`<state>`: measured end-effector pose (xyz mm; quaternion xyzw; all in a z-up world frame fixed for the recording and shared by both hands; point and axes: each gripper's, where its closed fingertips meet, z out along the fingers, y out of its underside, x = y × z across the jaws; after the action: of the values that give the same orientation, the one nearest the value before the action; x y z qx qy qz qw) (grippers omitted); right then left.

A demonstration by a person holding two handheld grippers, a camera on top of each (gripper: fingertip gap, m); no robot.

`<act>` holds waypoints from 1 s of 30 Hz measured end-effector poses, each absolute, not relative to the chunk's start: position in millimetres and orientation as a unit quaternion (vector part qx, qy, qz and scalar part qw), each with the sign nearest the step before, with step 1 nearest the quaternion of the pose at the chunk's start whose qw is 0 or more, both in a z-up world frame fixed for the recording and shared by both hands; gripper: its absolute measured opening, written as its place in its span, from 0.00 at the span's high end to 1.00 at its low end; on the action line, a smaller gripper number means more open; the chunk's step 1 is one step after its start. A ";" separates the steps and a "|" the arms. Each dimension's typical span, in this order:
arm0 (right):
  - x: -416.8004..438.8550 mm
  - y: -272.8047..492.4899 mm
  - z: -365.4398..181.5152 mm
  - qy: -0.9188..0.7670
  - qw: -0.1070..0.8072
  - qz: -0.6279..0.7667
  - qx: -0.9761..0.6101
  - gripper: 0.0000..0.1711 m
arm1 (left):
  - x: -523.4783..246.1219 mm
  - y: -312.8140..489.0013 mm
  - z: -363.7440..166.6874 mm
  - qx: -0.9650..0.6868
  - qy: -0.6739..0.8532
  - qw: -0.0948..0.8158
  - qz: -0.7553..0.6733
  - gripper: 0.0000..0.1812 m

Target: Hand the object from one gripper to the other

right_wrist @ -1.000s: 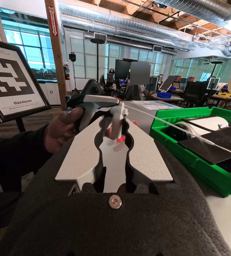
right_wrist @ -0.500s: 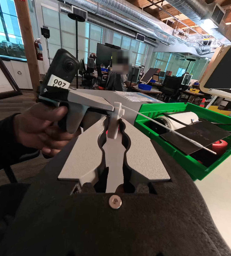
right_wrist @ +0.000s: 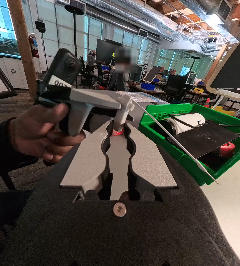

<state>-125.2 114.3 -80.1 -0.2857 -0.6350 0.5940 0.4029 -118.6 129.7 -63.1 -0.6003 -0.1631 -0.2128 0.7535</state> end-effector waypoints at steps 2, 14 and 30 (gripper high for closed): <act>-124.2 112.9 -79.5 -0.637 0.401 0.595 -0.282 0.91 | -115.1 133.0 -68.0 -0.615 -0.154 0.745 -0.208 0.79; -124.9 105.3 -80.8 -0.636 0.418 0.587 -0.276 0.87 | -126.7 122.5 -56.8 -0.577 -0.176 0.772 -0.199 0.93; -133.1 125.1 -84.4 -0.632 0.453 0.557 -0.293 0.98 | -139.8 136.0 -90.0 -0.618 -0.233 0.725 -0.195 0.98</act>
<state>-133.1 125.1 -84.4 -0.2927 -0.6318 0.5569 0.4527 -139.8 136.0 -90.0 -0.6175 -0.2334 -0.1953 0.7253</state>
